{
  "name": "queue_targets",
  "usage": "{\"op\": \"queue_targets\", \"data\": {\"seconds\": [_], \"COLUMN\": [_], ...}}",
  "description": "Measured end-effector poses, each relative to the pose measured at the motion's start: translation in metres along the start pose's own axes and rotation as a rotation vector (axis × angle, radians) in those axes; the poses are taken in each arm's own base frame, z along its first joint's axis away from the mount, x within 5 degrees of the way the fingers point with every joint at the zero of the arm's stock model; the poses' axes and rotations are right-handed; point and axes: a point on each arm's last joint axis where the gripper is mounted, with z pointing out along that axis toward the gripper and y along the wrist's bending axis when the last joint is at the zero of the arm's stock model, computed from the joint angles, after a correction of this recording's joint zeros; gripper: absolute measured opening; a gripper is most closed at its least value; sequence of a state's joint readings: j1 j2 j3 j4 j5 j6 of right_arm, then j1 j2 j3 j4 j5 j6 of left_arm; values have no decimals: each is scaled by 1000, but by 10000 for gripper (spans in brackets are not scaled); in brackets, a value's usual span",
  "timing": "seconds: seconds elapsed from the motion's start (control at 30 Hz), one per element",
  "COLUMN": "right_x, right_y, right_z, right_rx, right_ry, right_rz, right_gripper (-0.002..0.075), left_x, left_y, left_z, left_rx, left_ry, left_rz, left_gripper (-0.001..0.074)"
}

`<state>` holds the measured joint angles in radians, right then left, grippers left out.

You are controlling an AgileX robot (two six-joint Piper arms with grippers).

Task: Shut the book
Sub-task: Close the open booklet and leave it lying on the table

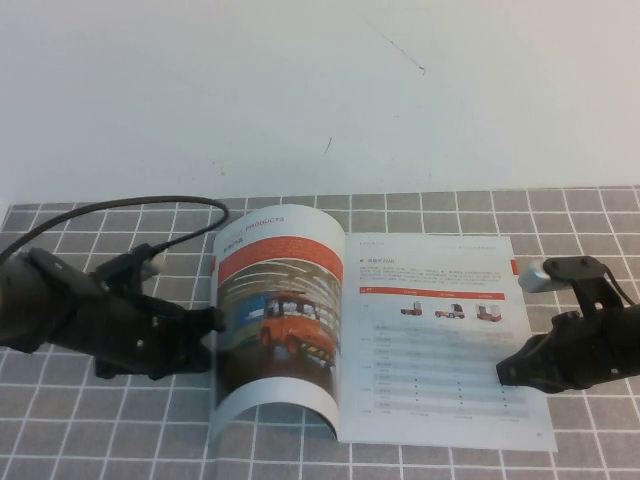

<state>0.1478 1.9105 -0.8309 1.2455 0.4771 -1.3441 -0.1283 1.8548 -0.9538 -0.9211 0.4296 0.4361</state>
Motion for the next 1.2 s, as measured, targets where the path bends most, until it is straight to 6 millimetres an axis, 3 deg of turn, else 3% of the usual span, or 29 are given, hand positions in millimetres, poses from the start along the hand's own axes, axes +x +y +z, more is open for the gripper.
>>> {"op": "queue_targets", "data": {"seconds": [0.17, 0.37, 0.67, 0.77, 0.9, 1.2], "right_x": [0, 0, -3, -7, -24, -37], "right_y": [0, 0, 1, 1, 11, 38], "right_z": [0, 1, -9, -26, -68, -152], "right_rx": [-1, -6, 75, 173, 302, 420], "right_ry": [0, -5, -5, -28, -160, -438], "right_rz": [0, -5, -21, -79, -167, -249], "right_gripper": [-3, -3, -3, -3, -3, -3], "left_x": [14, 25, 20, 15, 15, 33], "left_y": [-31, -81, -96, -96, -96, -93], "left_z": [5, -9, -34, -52, -79, -174], "left_rx": [226, 702, 792, 765, 630, 292], "left_ry": [80, 71, -9, -68, -130, -330], "left_rz": [69, 209, 300, 340, 483, 756], "left_gripper": [-4, -4, -4, -3, -4, -4]}}
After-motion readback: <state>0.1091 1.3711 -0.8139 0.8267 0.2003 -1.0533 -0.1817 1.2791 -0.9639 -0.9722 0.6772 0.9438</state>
